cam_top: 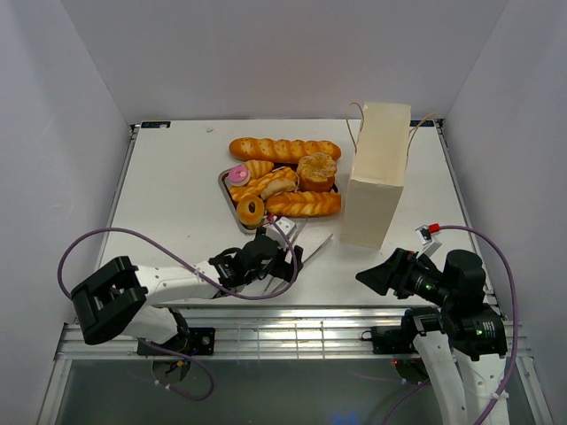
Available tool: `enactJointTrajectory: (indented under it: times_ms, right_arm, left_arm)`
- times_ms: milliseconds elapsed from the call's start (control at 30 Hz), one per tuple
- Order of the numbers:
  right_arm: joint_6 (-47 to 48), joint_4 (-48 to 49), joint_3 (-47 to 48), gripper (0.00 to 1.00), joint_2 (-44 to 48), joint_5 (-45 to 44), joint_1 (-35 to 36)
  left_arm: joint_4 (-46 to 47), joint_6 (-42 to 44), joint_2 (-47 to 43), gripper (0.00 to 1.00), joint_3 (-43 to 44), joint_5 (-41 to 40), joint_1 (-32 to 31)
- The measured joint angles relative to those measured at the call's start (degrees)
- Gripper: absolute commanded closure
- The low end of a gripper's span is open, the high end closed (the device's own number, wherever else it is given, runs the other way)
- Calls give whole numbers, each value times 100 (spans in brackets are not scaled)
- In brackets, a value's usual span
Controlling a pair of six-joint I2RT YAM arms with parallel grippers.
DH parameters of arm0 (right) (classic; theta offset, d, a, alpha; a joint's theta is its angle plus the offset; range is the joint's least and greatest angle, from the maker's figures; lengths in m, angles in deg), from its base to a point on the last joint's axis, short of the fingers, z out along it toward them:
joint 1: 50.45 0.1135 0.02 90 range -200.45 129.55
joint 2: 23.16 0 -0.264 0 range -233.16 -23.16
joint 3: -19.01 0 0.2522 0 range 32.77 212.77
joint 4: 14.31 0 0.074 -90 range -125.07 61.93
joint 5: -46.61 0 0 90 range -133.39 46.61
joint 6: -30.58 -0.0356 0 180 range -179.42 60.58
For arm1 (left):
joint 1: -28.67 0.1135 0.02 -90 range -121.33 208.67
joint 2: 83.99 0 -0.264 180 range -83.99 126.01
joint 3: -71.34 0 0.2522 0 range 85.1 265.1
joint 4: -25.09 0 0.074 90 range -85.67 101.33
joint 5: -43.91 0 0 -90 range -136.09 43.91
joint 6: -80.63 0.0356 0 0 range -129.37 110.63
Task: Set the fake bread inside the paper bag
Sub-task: Pick up the clamp at the center of the board.
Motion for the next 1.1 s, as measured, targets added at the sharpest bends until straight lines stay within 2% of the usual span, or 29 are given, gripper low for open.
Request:
enactJointTrajectory:
  times_ms: [433, 800, 967, 1100]
  right_arm:
    - [0, -4, 2, 8, 11, 83, 0]
    - [-2, -7, 11, 8, 22, 81, 0]
    - [-2, -9, 35, 8, 22, 81, 0]
    - [-2, -9, 35, 8, 22, 81, 0]
  left_arm:
    - [498, 127, 831, 2, -61, 149, 0]
    - [1023, 289, 1486, 2, 79, -79, 0]
    - [1213, 291, 1600, 6, 94, -164, 0]
    - [1237, 262, 1606, 13, 79, -214, 0]
